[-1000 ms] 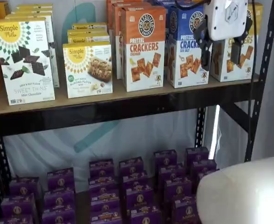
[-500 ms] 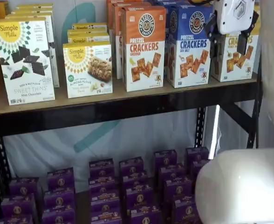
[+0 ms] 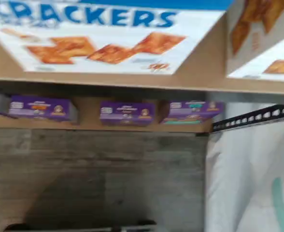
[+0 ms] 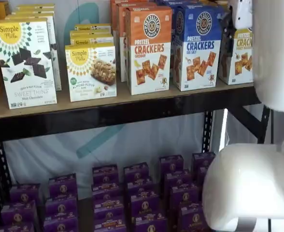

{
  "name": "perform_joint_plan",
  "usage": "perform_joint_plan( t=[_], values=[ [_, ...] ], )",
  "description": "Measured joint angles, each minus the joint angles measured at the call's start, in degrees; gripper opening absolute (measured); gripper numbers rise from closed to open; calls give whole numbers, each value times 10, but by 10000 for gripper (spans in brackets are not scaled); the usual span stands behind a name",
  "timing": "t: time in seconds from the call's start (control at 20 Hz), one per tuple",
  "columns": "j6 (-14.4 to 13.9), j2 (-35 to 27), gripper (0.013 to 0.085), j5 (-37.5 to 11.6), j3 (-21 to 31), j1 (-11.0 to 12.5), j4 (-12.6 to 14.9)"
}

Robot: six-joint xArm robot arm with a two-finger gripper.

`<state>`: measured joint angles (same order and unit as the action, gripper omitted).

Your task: Retrieve the yellow and white box located on the top shelf, the sixth one from the left

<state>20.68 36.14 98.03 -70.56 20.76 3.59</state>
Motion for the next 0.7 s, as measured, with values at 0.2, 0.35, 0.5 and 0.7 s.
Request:
perform_joint_plan(
  t=[0.2,0.35,0.5,0.7],
  values=[
    [33,-24,850,-25,-19,38,-8],
    [62,-42,850,-32,-37,72,-38],
    [81,-55,850,-44,-52,93,-49],
    [96,-66,850,-56,-66,111,-56]
  ],
)
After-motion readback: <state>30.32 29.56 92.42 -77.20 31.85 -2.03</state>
